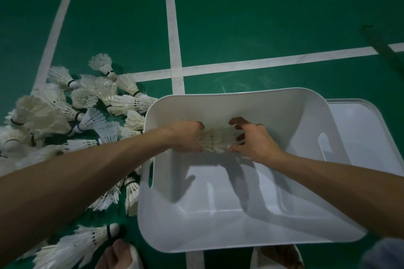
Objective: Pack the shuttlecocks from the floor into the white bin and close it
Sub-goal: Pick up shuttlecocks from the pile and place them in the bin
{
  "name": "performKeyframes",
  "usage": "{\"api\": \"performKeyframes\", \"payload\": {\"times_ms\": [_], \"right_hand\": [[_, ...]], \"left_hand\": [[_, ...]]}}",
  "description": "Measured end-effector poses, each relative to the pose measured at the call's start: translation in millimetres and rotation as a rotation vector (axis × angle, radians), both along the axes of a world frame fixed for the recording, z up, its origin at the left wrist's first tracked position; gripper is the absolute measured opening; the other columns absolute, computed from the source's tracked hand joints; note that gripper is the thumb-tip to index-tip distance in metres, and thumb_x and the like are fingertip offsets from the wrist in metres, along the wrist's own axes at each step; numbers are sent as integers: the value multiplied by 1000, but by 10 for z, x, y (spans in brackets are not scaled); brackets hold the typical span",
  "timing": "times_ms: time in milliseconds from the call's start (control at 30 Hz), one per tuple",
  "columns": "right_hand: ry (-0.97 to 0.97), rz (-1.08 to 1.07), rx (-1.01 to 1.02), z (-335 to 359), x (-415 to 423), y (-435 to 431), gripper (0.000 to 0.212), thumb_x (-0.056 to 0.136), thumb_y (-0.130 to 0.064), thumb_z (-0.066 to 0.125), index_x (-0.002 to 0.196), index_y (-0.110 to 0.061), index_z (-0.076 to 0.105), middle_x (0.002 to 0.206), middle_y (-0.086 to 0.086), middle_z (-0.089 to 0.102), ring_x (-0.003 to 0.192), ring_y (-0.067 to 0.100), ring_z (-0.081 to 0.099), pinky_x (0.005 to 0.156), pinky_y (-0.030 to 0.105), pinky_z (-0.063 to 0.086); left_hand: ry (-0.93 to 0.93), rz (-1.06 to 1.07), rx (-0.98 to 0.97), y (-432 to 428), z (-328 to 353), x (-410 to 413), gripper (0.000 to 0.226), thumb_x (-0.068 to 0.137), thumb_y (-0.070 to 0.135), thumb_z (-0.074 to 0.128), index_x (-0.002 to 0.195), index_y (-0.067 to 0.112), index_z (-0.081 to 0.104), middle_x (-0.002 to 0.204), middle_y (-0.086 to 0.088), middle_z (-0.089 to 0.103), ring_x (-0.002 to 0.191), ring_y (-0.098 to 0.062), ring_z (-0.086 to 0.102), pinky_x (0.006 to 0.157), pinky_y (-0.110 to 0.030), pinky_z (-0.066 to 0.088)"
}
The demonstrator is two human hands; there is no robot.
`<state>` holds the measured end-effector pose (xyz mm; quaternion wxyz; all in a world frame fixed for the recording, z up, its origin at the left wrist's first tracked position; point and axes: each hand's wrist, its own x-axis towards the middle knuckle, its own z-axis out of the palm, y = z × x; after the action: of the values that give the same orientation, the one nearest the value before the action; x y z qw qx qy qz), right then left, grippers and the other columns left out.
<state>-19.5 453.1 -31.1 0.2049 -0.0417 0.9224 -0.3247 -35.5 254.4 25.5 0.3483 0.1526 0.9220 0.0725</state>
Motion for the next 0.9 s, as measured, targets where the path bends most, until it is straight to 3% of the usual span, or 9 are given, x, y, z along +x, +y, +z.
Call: {"api": "performKeyframes", "payload": {"times_ms": [200, 300, 400, 533, 633, 733, 900], "right_hand": [[61, 52, 145, 348, -21, 95, 64, 68, -40, 84, 121, -19, 57, 121, 2, 61, 95, 16, 61, 87, 32, 51], [97, 118, 179, 683, -55, 60, 51, 70, -39, 83, 111, -16, 63, 113, 0, 65, 86, 12, 59, 79, 25, 47], [179, 193, 161, 1117, -124, -115, 43, 68, -39, 84, 102, -21, 64, 101, -3, 67, 80, 10, 63, 73, 25, 52], [264, 290, 38, 1713, -253, -516, 36, 68, -36, 83, 95, -22, 64, 85, -12, 62, 81, 10, 66, 75, 30, 57], [350, 356, -9, 1903, -407, -898, 36, 70, -35, 83, 97, -16, 67, 85, -7, 66, 81, 13, 66, 75, 29, 55], [330, 437, -4, 1838, -620, -1340, 38, 71, -38, 82, 98, -16, 67, 93, -1, 70, 84, 15, 67, 77, 30, 54], [193, 646, 119, 1407, -918, -2038, 48, 72, -42, 81, 111, -20, 63, 111, 0, 67, 86, 15, 62, 78, 27, 49]], "left_hand": [[45, 10, 63, -5, 157, 1, 60, 89, 30, 63, 141, 12, 40, 139, -6, 50, 121, -23, 50, 92, -25, 39], [119, -45, 83, -32, 393, 29, 49, 90, 29, 62, 135, 15, 48, 132, -3, 56, 115, -20, 54, 86, -23, 38], [220, -64, 152, -144, 777, 81, 41, 91, 33, 60, 130, 22, 53, 126, 6, 60, 108, -13, 58, 87, -24, 44], [248, 136, 364, -562, 1248, 150, 31, 90, 30, 63, 120, 23, 59, 118, 9, 62, 100, -6, 62, 90, -29, 51], [300, 280, 448, -1010, 1329, 140, 28, 89, 27, 65, 116, 23, 62, 115, 10, 63, 98, -5, 64, 86, -27, 52], [279, 327, 331, -1475, 1087, 93, 32, 90, 28, 63, 120, 19, 59, 120, 5, 61, 100, -8, 61, 81, -22, 47], [145, 419, 159, -2098, 447, 27, 41, 90, 31, 62, 128, 17, 52, 129, -5, 57, 105, -17, 57, 92, -33, 48]]}}
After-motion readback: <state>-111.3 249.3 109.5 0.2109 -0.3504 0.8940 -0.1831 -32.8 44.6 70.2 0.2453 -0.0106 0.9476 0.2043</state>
